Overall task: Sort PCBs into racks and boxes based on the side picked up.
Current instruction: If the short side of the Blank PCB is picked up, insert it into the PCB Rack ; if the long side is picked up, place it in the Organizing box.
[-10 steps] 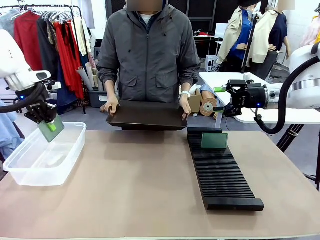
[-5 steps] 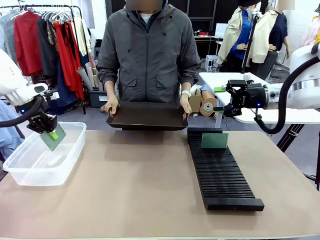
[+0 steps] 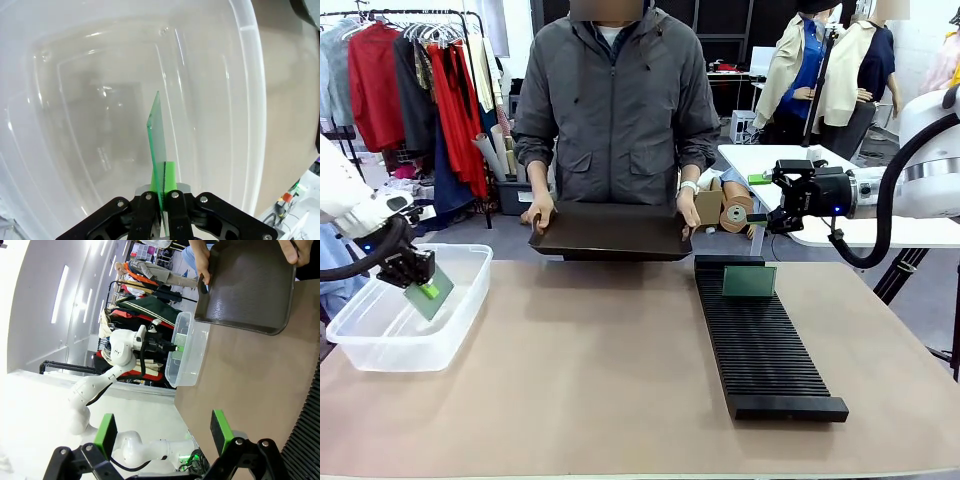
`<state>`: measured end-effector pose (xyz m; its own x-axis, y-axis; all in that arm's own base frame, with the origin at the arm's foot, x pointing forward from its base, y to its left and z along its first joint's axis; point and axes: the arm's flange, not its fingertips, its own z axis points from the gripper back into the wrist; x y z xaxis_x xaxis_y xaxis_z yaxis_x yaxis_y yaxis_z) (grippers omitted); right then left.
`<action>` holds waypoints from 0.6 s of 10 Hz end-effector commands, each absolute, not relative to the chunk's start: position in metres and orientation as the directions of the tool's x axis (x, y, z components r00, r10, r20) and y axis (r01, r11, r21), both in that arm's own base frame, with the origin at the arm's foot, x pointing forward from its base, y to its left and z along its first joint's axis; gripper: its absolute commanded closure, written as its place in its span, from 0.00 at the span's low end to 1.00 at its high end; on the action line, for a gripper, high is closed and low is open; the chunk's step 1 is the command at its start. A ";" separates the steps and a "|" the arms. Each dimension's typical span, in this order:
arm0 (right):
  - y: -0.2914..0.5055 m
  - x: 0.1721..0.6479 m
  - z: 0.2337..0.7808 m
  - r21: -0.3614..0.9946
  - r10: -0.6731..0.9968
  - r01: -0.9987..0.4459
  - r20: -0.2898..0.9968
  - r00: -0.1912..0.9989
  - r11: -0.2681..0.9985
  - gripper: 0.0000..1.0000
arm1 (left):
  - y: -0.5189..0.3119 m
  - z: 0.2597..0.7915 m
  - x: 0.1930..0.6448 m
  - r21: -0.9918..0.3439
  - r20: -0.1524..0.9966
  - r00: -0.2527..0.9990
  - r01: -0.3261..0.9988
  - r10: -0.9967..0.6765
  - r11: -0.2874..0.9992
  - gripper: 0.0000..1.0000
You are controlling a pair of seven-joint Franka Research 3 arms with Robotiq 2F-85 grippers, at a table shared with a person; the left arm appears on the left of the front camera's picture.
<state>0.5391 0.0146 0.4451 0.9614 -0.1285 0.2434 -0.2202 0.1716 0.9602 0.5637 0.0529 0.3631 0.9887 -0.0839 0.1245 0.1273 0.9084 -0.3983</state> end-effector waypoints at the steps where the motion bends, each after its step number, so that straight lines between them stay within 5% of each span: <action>1: 0.015 0.539 0.447 0.960 -0.131 -0.219 0.243 0.961 0.172 0.00 | 0.058 0.352 0.564 -0.431 0.167 0.982 0.150 -0.084 0.890 1.00; 5: 0.015 0.539 0.447 0.960 -0.131 -0.219 0.243 0.961 0.172 0.00 | 0.064 0.331 0.571 -0.463 0.175 0.981 0.156 -0.083 0.872 1.00; 6: 0.015 0.539 0.447 0.960 -0.131 -0.219 0.243 0.961 0.172 0.00 | 0.064 0.330 0.572 -0.466 0.178 0.980 0.159 -0.083 0.870 0.91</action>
<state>0.5391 0.0146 0.4451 0.9614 -0.1286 0.2434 -0.2202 0.1716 0.9602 0.5688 0.0630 0.3306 0.9868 -0.0783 0.1419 0.1346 0.8836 -0.4486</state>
